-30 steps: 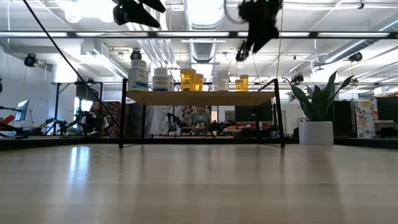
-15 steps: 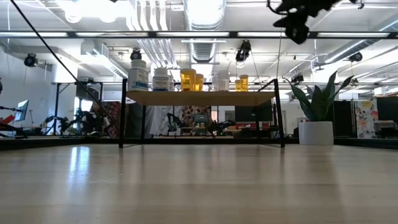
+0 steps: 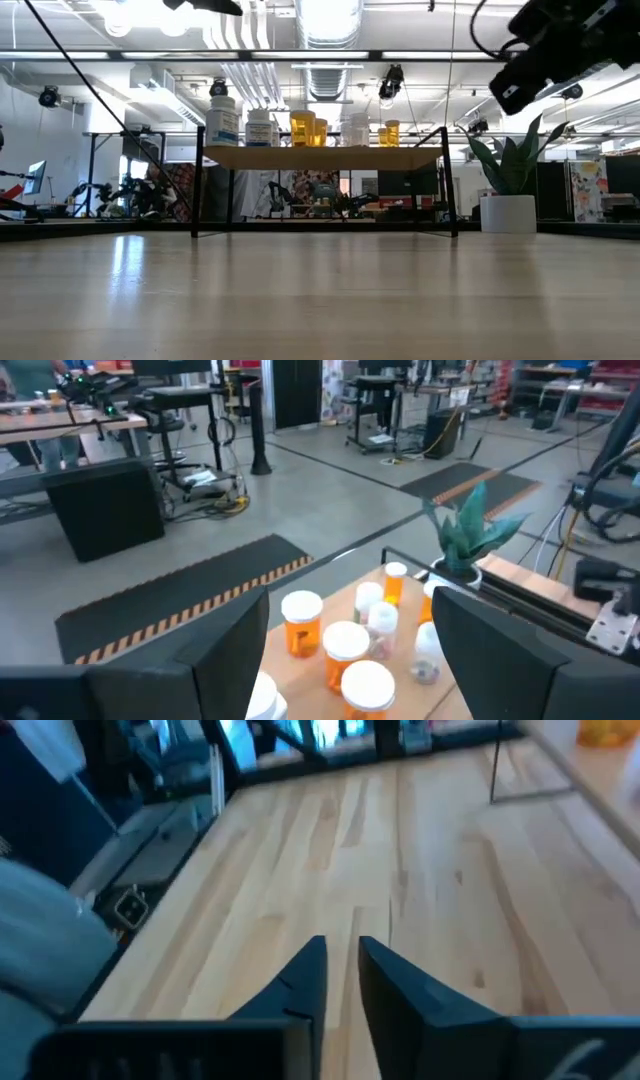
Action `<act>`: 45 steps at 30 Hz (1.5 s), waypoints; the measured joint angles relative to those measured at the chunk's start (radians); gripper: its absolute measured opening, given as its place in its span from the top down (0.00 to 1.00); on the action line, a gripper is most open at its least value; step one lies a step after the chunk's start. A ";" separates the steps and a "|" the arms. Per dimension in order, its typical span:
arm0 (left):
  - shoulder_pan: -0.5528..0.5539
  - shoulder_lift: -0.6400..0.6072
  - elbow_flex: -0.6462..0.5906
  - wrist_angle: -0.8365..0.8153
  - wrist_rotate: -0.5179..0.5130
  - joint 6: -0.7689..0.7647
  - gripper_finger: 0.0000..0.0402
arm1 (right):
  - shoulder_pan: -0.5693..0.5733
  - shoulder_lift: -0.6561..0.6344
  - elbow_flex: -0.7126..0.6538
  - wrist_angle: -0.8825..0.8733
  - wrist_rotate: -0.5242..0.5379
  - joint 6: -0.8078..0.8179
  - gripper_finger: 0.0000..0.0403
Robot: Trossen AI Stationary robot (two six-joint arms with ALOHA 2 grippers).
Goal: Pick and place medicine bottles onto shelf by color
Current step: Return to Home position
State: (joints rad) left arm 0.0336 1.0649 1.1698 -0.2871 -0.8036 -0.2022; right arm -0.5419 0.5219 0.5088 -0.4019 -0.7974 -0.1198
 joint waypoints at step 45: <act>0.026 0.051 -0.015 0.085 -0.292 -0.134 0.34 | 0.354 -0.499 -0.498 0.425 0.720 0.354 0.98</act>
State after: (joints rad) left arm 0.0597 1.1156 1.1550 -0.2017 -1.0952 -0.3361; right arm -0.1875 0.0224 0.0113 0.0231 -0.0776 0.2342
